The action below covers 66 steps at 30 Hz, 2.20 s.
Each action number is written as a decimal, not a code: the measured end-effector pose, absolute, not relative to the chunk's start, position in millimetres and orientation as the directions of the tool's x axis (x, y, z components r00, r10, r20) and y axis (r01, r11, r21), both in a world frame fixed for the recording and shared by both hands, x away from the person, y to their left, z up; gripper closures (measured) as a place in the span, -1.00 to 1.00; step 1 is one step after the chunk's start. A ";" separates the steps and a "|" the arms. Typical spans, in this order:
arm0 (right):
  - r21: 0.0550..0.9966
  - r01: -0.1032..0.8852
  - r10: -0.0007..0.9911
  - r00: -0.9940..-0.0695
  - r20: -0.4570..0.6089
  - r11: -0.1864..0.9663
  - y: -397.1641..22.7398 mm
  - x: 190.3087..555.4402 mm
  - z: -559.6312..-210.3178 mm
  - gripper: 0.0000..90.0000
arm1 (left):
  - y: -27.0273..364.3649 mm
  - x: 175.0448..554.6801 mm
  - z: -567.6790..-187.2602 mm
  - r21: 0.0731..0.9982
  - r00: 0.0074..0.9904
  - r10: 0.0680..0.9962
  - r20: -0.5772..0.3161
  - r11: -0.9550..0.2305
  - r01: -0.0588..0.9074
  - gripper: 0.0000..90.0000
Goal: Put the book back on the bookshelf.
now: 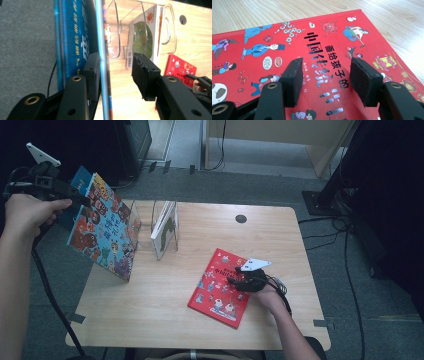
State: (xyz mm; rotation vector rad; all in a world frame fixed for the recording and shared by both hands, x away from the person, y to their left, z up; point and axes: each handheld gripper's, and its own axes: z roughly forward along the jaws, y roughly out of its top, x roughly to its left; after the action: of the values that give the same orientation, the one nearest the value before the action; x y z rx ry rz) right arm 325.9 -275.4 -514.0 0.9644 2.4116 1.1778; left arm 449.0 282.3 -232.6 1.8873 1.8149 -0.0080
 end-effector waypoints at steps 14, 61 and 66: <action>0.776 0.458 0.685 -0.727 0.046 0.433 -276.7 326.1 -513.0 -0.01 | 258.2 424.7 -225.8 0.451 0.239 0.906 -0.349 -0.061 0.891 0.21; 0.754 0.529 0.730 -0.677 0.099 0.388 -291.5 316.9 -505.9 0.16 | 136.8 368.1 -358.8 0.545 0.540 0.763 -0.354 -0.301 0.782 0.13; 0.757 0.530 0.735 -0.671 0.099 0.382 -295.5 311.7 -505.9 0.18 | 123.4 368.8 -374.4 0.545 0.565 0.746 -0.353 -0.326 0.772 0.12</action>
State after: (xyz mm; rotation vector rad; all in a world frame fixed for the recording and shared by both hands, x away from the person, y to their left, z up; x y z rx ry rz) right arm 311.7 -295.5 -505.9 1.1205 2.3898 1.1671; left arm 368.8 123.4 -374.4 2.1127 1.2098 -0.0493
